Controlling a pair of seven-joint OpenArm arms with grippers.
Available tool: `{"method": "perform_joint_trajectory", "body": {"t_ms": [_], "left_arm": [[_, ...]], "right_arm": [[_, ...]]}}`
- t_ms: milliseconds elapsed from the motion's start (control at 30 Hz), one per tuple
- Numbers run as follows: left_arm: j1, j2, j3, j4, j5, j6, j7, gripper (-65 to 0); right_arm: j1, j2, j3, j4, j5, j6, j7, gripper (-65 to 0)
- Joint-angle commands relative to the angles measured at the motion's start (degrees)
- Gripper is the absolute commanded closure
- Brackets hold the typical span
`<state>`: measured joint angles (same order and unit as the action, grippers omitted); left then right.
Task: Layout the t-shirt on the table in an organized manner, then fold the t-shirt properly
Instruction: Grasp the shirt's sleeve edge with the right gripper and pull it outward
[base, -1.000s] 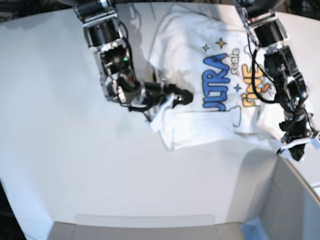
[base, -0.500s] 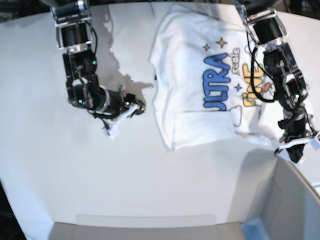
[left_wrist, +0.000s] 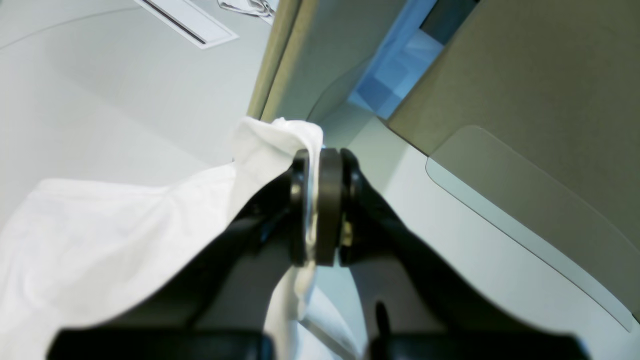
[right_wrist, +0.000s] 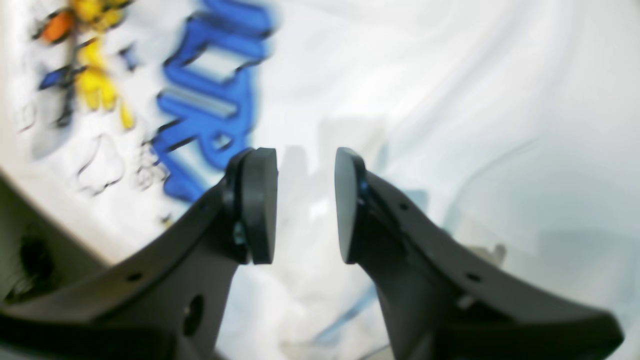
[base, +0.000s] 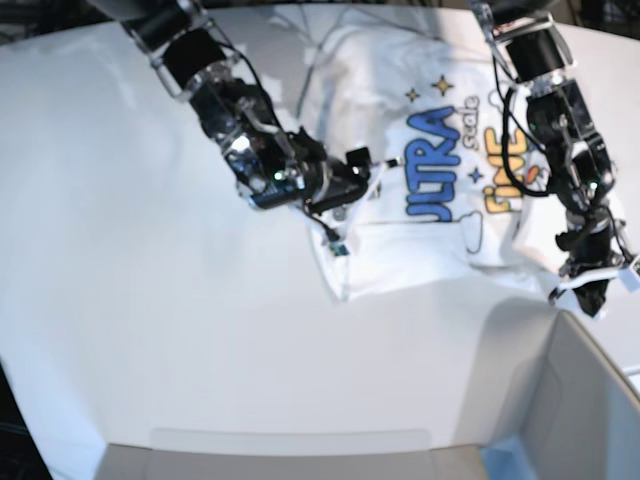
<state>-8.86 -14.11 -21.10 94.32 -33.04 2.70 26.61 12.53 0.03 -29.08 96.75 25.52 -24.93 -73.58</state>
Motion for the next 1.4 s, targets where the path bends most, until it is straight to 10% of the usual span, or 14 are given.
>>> {"method": "perform_joint_trajectory", "body": {"t_ms": [0, 267, 1100, 1367], "left_arm": [[-1.12, -0.7, -0.13, 1.1, 0.2, -0.55, -1.6, -3.3], [-1.03, -0.7, -0.13, 1.1, 0.2, -0.55, -1.6, -3.4], [-0.24, -0.7, -0.39, 1.02, 0.2, -0.55, -1.51, -3.4], [-0.24, -0.7, -0.57, 1.02, 0.2, -0.55, -1.51, -3.4]], "right_arm": [[1.14, 0.27, 0.47, 1.84, -0.24, -1.49, 0.13, -19.5], [-0.71, 0.71, 3.72, 2.63, -0.51, -9.67, -0.22, -19.4], [2.72, 2.47, 0.9, -14.86, -0.51, -9.58, -2.95, -19.2], [8.52, 2.21, -7.36, -22.6, -0.24, -9.49, -3.03, 0.0]]}}
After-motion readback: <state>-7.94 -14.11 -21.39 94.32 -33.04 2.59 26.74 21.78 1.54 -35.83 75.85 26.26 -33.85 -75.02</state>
